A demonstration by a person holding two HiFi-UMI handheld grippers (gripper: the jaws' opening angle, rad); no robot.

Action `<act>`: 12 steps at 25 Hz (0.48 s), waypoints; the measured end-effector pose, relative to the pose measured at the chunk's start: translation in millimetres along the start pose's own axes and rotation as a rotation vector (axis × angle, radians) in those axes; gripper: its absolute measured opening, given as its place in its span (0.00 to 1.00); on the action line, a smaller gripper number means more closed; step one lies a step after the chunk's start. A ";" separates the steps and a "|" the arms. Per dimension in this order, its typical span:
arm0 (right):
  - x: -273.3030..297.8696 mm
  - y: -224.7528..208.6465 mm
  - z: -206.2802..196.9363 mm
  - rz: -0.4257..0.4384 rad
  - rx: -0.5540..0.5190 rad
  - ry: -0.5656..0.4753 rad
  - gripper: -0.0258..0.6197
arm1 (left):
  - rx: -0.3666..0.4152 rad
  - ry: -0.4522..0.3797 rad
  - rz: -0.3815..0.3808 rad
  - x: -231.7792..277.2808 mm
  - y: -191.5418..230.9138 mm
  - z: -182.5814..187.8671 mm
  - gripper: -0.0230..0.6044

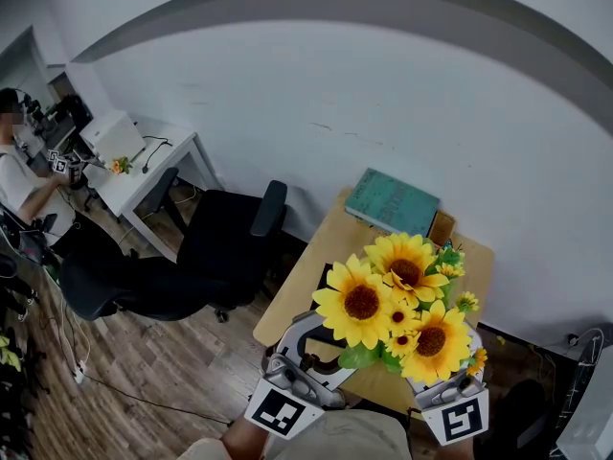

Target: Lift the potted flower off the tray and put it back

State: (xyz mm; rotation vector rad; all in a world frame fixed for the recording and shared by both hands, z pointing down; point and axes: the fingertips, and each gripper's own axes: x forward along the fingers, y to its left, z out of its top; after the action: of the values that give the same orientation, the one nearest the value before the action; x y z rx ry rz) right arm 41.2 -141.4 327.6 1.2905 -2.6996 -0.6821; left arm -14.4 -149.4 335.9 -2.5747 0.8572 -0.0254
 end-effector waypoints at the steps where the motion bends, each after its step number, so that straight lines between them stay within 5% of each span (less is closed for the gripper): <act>1: -0.3 -0.6 -0.4 0.001 0.002 0.000 0.57 | -0.003 -0.002 0.000 0.6 -0.1 0.1 0.44; 12: -0.2 -2.8 -0.1 -0.002 -0.010 -0.011 0.57 | -0.002 -0.004 0.007 2.6 -0.2 -0.1 0.43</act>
State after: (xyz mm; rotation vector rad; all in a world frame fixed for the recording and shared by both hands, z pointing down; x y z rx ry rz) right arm 43.5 -142.8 326.6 1.2913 -2.7004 -0.7046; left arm -12.2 -150.8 335.8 -2.5728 0.8649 -0.0168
